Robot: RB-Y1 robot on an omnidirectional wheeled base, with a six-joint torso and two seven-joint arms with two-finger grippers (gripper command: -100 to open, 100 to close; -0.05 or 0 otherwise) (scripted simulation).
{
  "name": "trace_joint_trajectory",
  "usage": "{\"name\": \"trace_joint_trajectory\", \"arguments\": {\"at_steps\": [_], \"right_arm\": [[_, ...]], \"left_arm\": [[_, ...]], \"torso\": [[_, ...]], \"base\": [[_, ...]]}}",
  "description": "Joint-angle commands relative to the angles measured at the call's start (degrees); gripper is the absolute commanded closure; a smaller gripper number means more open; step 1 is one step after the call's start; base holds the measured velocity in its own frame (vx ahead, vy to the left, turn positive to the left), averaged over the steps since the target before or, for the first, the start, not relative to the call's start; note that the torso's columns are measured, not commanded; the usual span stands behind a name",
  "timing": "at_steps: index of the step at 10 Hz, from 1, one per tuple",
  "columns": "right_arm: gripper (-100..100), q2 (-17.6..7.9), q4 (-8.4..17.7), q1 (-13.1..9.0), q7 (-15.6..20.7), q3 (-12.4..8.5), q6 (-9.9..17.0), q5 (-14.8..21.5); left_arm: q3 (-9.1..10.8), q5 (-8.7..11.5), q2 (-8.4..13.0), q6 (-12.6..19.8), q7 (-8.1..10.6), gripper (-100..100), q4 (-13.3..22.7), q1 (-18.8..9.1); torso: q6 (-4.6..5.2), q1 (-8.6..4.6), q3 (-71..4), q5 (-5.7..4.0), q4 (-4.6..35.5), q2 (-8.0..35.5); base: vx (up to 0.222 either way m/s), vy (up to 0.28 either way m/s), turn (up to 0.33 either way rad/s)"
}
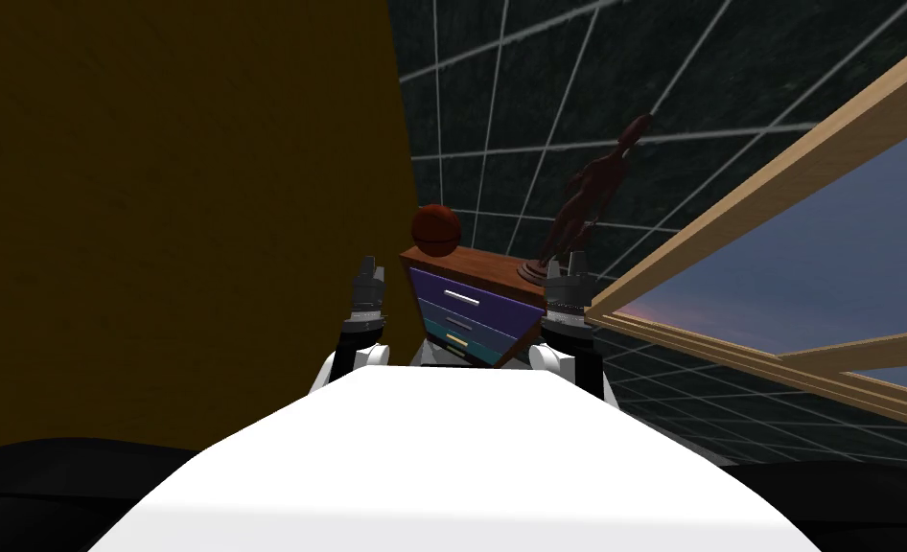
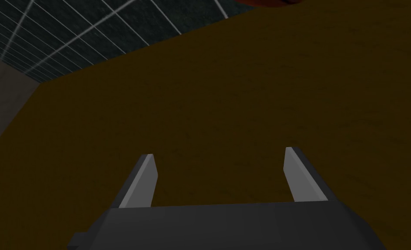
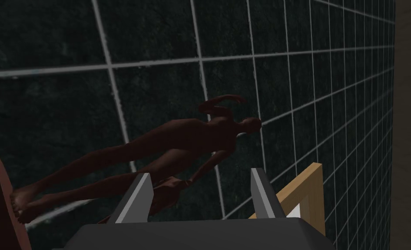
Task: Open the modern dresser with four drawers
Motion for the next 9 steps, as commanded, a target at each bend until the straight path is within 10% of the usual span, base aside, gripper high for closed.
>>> {"name": "trace_joint_trajectory", "arguments": {"at_steps": [1, 2, 3, 9], "right_arm": [[0, 0.0, 0.0, 0.0, 0.0, 0.0, 0.0, 0.0], [0, 0.0, 0.0, 0.0, 0.0, 0.0, 0.0, 0.0], [0, -0.02, -0.57, -0.37, 0.03, -0.09, -0.37, 0.01], [0, -0.06, -0.55, -0.31, -0.05, 0.24, -0.43, 0.04]], "left_arm": [[0.0, 0.0, 0.0, 0.0, 0.0, 0, 0.0, 0.0], [0.0, 0.0, 0.0, 0.0, 0.0, 0, 0.0, 0.0], [-0.12, -0.07, 1.66, 0.47, 0.07, -100, -0.04, 0.12], [-1.52, -0.91, 6.88, 6.14, 0.93, -100, -1.37, 1.8]], "torso": [[0.0, 0.0, -8.46, 0.0, 4.23, 4.23], [0.0, 0.0, -16.91, 0.0, 8.46, 8.46], [-0.04, -0.16, -25.41, -0.28, 12.34, 12.46], [0.08, -0.32, -30.84, -0.08, 15.37, 15.26]], "base": [[0.0, 0.0, 0.0], [0.009, -0.009, -0.008], [0.0, -0.001, -0.021], [0.006, -0.015, -0.056]]}}
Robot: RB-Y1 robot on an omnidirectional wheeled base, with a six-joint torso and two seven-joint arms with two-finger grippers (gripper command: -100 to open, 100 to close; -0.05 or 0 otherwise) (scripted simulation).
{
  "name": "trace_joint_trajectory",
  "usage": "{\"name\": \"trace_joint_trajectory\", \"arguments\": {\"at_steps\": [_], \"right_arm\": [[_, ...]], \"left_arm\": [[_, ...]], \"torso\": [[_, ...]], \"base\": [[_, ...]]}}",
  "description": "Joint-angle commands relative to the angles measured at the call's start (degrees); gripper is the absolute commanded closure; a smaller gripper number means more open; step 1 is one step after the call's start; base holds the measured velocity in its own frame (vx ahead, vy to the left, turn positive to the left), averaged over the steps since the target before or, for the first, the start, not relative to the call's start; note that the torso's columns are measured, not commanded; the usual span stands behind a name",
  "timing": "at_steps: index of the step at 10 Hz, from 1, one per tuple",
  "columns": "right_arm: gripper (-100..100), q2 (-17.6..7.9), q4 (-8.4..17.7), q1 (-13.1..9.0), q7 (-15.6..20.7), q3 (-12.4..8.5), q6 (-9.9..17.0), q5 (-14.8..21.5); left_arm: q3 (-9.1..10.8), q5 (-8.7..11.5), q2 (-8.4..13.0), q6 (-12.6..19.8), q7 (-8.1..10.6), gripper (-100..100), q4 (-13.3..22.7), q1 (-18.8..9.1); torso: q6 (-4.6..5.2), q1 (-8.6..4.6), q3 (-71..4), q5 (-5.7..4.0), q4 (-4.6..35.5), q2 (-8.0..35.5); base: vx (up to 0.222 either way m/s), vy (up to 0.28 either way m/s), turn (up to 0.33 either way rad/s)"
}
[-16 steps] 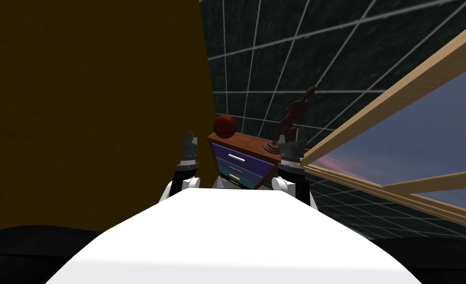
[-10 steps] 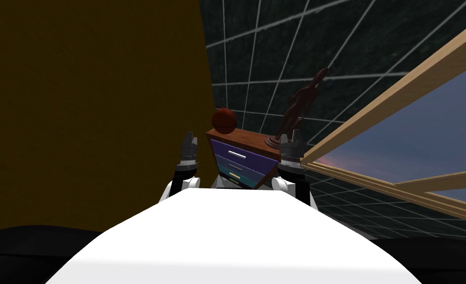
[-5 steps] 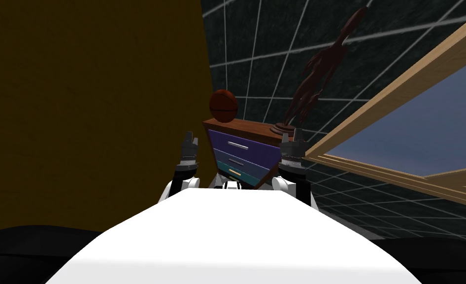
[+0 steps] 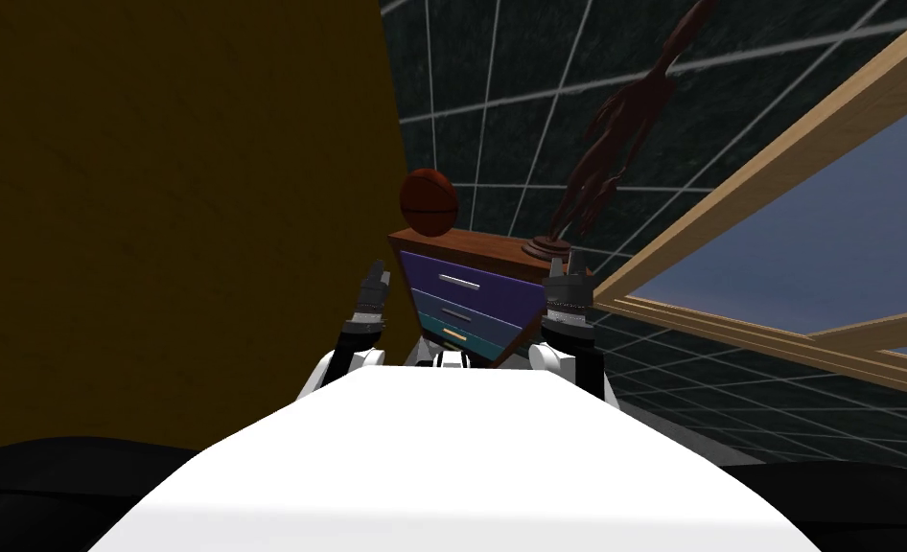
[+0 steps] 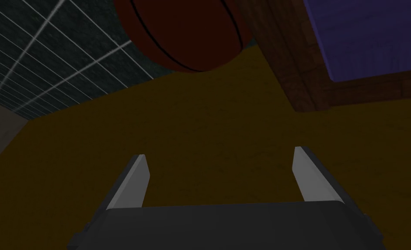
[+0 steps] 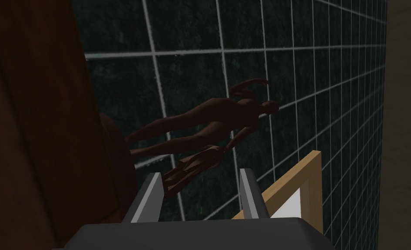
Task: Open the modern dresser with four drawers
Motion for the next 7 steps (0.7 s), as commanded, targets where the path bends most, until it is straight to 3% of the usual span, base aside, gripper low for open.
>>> {"name": "trace_joint_trajectory", "arguments": {"at_steps": [1, 7], "right_arm": [[0, -0.01, -0.01, 0.0, -0.02, 0.05, -0.01, 0.0], [0, -0.05, -0.04, 0.02, -0.11, 0.38, -0.04, 0.03]], "left_arm": [[-0.63, -0.37, 0.98, 2.8, 0.49, -100, -0.81, 0.94], [-2.29, -1.4, 1.91, 9.39, 1.46, -100, -3.51, 3.04]], "torso": [[-0.01, 0.04, 0.01, 0.0, -0.01, 0.01], [-0.04, 0.18, 0.04, 0.04, -0.01, 0.04]], "base": [[0.003, -0.021, -0.077], [0.006, -0.009, -0.058]]}}
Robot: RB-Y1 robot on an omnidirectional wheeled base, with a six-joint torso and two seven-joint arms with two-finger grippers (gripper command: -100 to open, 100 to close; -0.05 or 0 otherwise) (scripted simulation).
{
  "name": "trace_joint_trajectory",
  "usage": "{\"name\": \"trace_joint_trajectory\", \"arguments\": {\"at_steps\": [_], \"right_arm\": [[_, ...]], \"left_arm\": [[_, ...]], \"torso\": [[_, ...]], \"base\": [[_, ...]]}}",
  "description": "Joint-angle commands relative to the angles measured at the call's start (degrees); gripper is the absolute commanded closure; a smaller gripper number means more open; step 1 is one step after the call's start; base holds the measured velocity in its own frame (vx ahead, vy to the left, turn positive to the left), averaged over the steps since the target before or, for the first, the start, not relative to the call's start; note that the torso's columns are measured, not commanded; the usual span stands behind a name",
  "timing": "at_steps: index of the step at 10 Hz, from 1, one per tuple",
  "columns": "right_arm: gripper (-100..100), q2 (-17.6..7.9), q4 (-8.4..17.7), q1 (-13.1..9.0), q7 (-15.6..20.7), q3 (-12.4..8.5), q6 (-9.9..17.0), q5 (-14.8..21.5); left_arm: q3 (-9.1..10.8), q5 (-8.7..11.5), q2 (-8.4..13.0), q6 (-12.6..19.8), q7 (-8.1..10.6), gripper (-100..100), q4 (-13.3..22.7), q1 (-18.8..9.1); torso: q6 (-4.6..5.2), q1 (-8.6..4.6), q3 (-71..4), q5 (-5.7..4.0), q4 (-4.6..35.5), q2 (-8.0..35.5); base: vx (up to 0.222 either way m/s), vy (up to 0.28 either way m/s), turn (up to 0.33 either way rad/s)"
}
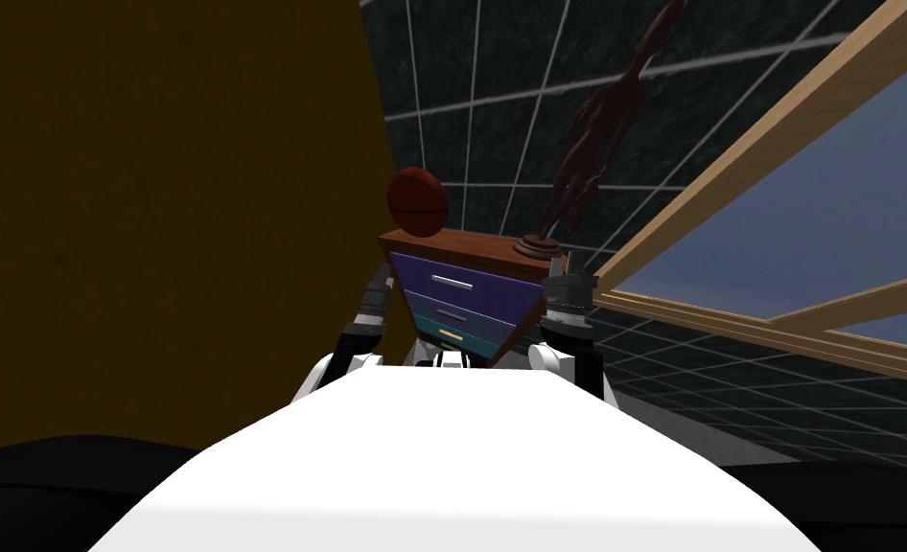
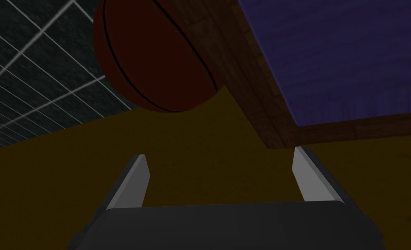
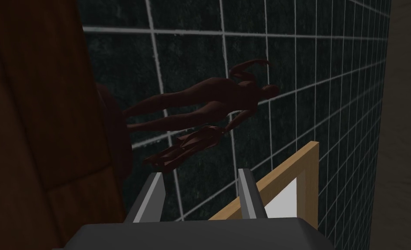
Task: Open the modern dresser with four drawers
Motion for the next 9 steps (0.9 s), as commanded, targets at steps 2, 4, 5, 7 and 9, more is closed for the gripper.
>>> {"name": "trace_joint_trajectory", "arguments": {"at_steps": [2, 4, 5, 7, 9], "right_arm": [[0, 0.0, -0.01, 0.0, -0.01, 0.04, -0.01, 0.0], [0, -0.01, -0.02, 0.0, -0.03, 0.11, -0.02, 0.01], [0, -0.01, -0.02, 0.01, -0.04, 0.12, -0.02, 0.01], [0, -0.02, -0.02, 0.01, -0.04, 0.14, -0.03, 0.01], [0, -0.02, -0.03, 0.01, -0.05, 0.17, -0.03, 0.01]], "left_arm": [[-0.98, -0.61, 0.57, 3.75, 0.53, -100, -1.57, 1.21], [-1.46, -0.9, 0.94, 5.61, 0.81, -100, -2.33, 1.83], [-1.69, -1.05, 1.13, 6.51, 0.94, -100, -2.65, 2.13], [-2.39, -1.49, 1.83, 9.21, 1.33, -100, -3.53, 3.06], [-2.89, -1.8, 2.48, 11.13, 1.6, -100, -4.01, 3.74]], "torso": [[-0.01, 0.02, 0.01, 0.01, -0.01, 0.0], [-0.02, -0.01, 0.03, -0.01, 0.01, 0.04], [-0.02, 0.13, 0.01, 0.03, 0.0, 0.0], [-0.02, 0.11, 0.01, 0.04, -0.01, -0.01], [-0.02, 0.08, 0.03, 0.03, 0.01, 0.04]], "base": [[0.002, -0.028, -0.084], [0.0, -0.025, -0.043], [0.008, 0.007, -0.034], [0.012, -0.008, -0.089], [0.008, -0.01, -0.068]]}}
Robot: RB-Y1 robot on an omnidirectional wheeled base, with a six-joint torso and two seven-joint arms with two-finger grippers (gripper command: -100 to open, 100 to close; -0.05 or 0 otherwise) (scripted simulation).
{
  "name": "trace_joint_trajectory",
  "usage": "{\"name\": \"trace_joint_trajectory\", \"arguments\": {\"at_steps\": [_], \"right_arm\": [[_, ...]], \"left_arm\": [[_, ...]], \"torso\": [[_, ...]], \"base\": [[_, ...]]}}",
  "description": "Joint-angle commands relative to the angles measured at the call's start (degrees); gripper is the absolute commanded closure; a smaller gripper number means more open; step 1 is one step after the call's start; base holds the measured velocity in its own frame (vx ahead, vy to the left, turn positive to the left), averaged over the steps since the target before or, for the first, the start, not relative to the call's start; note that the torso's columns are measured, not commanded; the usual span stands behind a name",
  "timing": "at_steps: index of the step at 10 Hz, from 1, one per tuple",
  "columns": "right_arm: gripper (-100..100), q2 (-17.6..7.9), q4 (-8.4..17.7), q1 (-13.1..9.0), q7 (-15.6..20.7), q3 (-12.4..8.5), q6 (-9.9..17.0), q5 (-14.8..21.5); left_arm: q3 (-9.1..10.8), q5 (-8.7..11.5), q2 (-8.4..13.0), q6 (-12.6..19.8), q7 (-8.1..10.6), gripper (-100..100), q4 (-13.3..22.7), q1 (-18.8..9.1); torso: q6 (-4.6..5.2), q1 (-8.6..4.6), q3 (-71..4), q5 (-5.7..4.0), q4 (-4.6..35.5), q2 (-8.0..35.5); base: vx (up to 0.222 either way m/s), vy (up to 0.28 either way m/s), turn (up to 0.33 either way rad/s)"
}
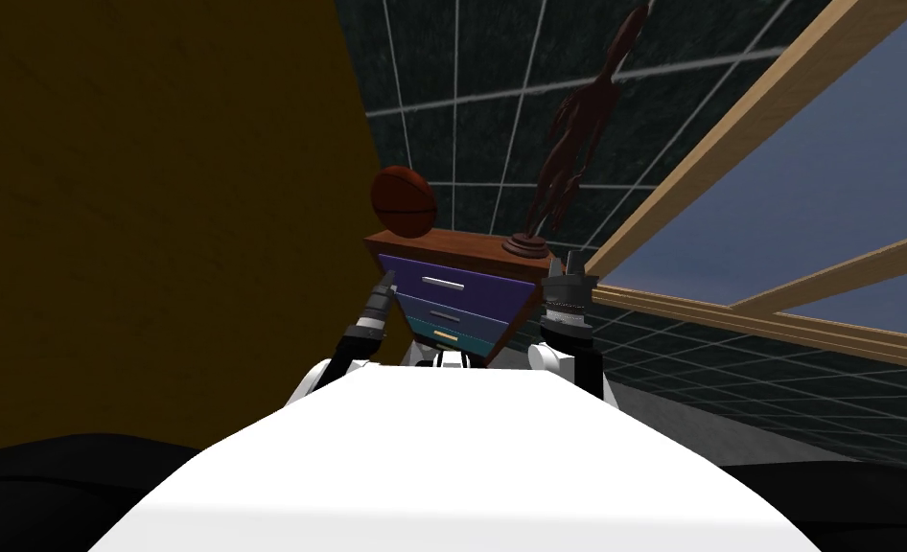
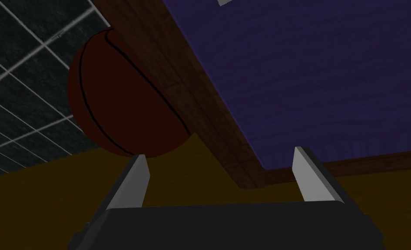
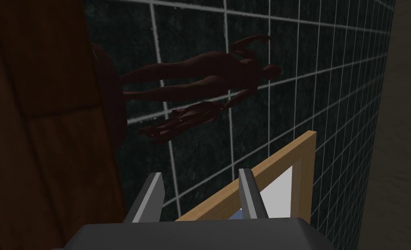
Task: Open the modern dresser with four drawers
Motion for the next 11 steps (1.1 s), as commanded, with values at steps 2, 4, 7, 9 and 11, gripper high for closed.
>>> {"name": "trace_joint_trajectory", "arguments": {"at_steps": [2, 4, 7, 9, 11], "right_arm": [[0, 0.0, 0.0, 0.0, 0.0, 0.0, 0.0, 0.0], [0, -0.01, 0.0, 0.02, -0.01, 0.07, 0.0, 0.01], [0, -0.02, -0.01, 0.05, -0.06, 0.21, -0.02, 0.02], [0, -0.04, -0.03, 0.08, -0.11, 0.37, -0.05, 0.03], [0, -0.04, -0.03, 0.09, -0.11, 0.37, -0.05, 0.03]], "left_arm": [[-1.27, -0.81, 1.93, 4.88, 0.68, -100, -0.79, 1.55], [-1.87, -1.19, 3.18, 7.16, 1.01, -100, -1.1, 2.37], [-2.82, -1.79, 5.28, 10.73, 1.51, -100, -1.83, 3.7], [-3.44, -2.19, 6.64, 13.04, 1.84, -100, -2.72, 4.58], [-4.0, -2.55, 7.75, 15.12, 2.13, -100, -4.05, 5.38]], "torso": [[0.0, 0.04, -0.01, 0.01, -0.02, -0.04], [0.01, -0.1, -0.01, -0.03, 0.01, -0.01], [0.02, -0.23, -0.1, -0.06, -0.03, -0.14], [0.03, -0.16, -0.12, -0.05, -0.05, -0.17], [-0.01, 0.08, 0.0, 0.02, -0.01, -0.01]], "base": [[0.022, -0.025, -0.145], [0.019, -0.047, -0.089], [0.018, -0.053, -0.081], [0.016, -0.034, -0.079], [0.015, -0.026, -0.075]]}}
